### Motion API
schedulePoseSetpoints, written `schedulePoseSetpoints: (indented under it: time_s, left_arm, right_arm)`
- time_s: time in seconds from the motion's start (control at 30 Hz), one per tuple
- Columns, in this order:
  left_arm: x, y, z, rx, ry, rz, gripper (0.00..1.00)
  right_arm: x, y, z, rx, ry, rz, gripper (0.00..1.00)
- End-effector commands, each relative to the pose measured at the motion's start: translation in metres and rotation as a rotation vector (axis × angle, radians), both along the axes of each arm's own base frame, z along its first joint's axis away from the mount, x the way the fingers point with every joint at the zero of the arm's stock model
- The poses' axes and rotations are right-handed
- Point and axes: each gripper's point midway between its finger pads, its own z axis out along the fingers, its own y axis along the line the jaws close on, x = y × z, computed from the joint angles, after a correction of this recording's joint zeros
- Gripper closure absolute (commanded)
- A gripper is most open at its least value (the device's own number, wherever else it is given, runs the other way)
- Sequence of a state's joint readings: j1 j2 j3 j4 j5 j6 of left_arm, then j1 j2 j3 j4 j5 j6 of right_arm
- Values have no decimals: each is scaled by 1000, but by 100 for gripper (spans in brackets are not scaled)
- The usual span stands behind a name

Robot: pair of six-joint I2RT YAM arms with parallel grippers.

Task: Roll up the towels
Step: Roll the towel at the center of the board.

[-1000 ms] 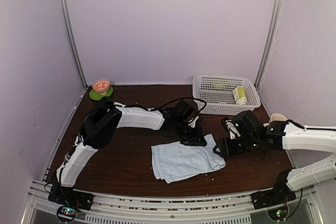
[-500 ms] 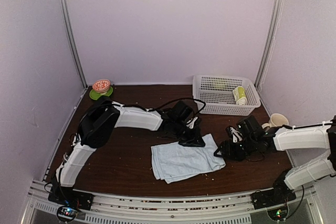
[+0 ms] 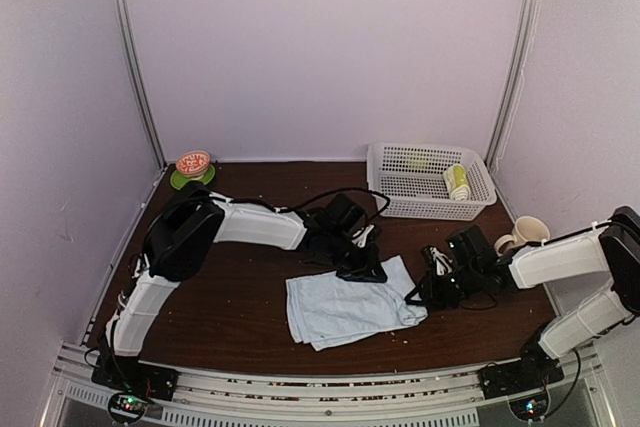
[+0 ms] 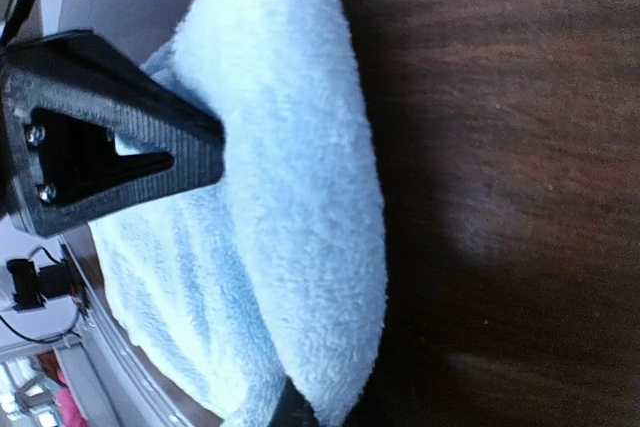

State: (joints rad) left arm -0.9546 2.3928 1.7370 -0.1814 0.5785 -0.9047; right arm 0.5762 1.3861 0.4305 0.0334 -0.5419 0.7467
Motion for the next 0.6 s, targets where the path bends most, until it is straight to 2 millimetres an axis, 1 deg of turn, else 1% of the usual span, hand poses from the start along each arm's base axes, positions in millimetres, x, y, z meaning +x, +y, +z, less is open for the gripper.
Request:
schedulePoseSetpoints:
  time_s: [0.0, 0.07, 0.2, 0.27, 0.3, 0.33, 0.37, 0.4, 0.43, 0.53, 0.57]
  left_arm:
    - [1, 19, 11, 54, -38, 15, 96]
    - [-1, 26, 23, 57, -58, 16, 95]
    - [-5, 45, 47, 69, -112, 26, 93]
    - [-8, 56, 54, 79, -135, 37, 93]
    - [-10, 63, 55, 90, -143, 43, 93]
    - [-11, 67, 60, 91, -157, 48, 93]
    - [-11, 72, 58, 106, -164, 55, 93]
    - [-10, 76, 62, 107, -178, 62, 93]
    - [-10, 80, 61, 113, -185, 65, 93]
    - [-12, 90, 56, 130, -188, 75, 93]
    - [-12, 92, 53, 139, -185, 77, 93]
  right_arm:
    - [4, -9, 5, -75, -27, 11, 100]
    - [9, -16, 11, -153, -59, 9, 100]
    - [18, -30, 19, -379, -126, 39, 100]
    - [20, -34, 20, -491, -146, 49, 100]
    - [20, -33, 20, -543, -157, 58, 100]
    - [22, -34, 19, -605, -172, 60, 100]
    - [21, -30, 21, -634, -180, 72, 100]
    - [23, -30, 20, -688, -192, 71, 100]
    - [22, -29, 19, -729, -193, 76, 100]
    - [24, -20, 21, -830, -226, 90, 100]
    - [24, -13, 26, -854, -247, 96, 100]
